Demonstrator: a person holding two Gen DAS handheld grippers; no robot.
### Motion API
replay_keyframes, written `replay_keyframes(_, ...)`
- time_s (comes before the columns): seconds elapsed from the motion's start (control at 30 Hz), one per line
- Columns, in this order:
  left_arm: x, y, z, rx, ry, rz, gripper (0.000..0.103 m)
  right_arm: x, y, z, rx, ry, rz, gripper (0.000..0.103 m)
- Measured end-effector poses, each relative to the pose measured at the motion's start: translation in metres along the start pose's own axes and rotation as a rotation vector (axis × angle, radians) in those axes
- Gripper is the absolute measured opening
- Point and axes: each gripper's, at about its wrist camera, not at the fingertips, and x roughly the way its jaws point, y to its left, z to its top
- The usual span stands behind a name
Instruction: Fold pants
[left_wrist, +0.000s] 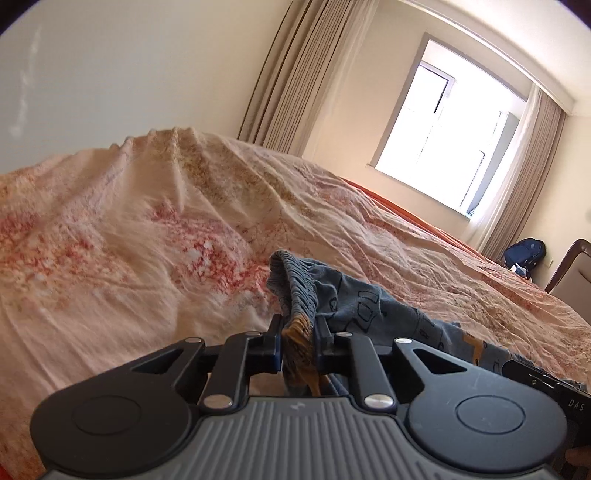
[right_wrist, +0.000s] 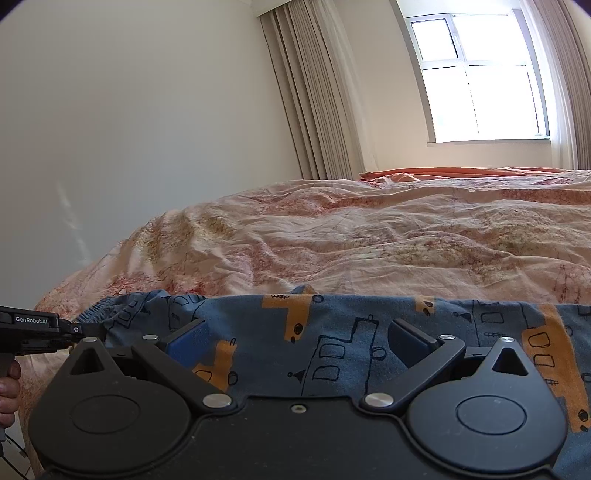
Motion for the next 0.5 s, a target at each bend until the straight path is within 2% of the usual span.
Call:
replay_keyframes(0.1, -0.006, -0.002, 0.000, 0.028, 0.028, 0.023, 0.016, -0.003, -0.003, 0.000, 0.006, -0.008, 0.010, 0.103)
replay_keyframes(0.27, 0.015, 0.003, -0.014, 0.036, 0.091, 0.064, 0.017, -0.001, -0.005, -0.004, 0.015, 0.020, 0.021, 0.102)
replay_keyframes(0.33, 0.020, 0.007, -0.018, 0.022, 0.120, 0.072, 0.021, 0.001, -0.005, -0.006, 0.013, 0.037, 0.024, 0.102)
replay_keyframes(0.4, 0.018, 0.006, -0.020, 0.029, 0.113, 0.090, 0.033, 0.001, -0.004, -0.007, 0.006, 0.047, 0.027, 0.102)
replay_keyframes(0.47, 0.012, 0.001, -0.020, 0.052, 0.098, 0.107, 0.067, 0.001, -0.003, -0.008, -0.002, 0.048, 0.030, 0.102)
replay_keyframes(0.5, 0.009, -0.001, -0.019, 0.061, 0.088, 0.111, 0.077, 0.001, -0.003, -0.008, -0.003, 0.047, 0.030, 0.102)
